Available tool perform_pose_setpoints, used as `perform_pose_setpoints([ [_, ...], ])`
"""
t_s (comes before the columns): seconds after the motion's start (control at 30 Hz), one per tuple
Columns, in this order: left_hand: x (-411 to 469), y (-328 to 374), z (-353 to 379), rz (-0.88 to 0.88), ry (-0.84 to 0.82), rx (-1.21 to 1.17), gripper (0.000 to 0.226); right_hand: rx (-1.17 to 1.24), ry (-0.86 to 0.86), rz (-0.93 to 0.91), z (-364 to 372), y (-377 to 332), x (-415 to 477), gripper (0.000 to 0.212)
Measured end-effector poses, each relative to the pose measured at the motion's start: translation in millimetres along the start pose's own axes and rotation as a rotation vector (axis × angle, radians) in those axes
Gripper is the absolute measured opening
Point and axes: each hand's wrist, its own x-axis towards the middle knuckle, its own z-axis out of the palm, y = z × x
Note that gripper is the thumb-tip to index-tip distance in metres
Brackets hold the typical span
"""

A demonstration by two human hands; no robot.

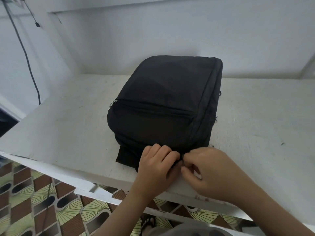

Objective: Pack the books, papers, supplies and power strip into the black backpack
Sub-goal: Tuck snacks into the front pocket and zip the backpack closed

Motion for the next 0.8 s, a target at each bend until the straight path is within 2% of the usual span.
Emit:
perform_pose_setpoints([
  [0.1,-1,1,2,-0.057,-0.005,-0.015,0.01,0.045,0.154,-0.011,-4,1,0,0.01],
  [0.13,-1,3,1,-0.105,0.001,-0.049,0.013,0.012,0.204,-0.022,-4,2,1,0.011],
  [0.2,1,8,0,-0.213,0.032,-0.145,0.018,-0.104,0.246,-0.047,3,9,2,0.032],
  [0.27,3,12,-2,-0.28,0.081,-0.226,0.019,-0.197,0.264,-0.061,10,18,3,0.042],
  [0.4,5,14,-5,-0.321,0.162,-0.271,0.02,-0.203,0.421,-0.101,21,29,9,0.025],
  [0.5,2,9,-11,-0.375,0.222,-0.256,0.024,-0.203,0.498,-0.14,24,31,12,0.022],
  [0.7,-26,-13,-23,-0.503,0.233,-0.267,0.02,-0.153,0.509,-0.123,27,24,13,0.019],
  [0.8,-31,-15,-28,-0.457,0.154,-0.302,0.018,-0.151,0.435,-0.176,25,10,20,0.034],
])
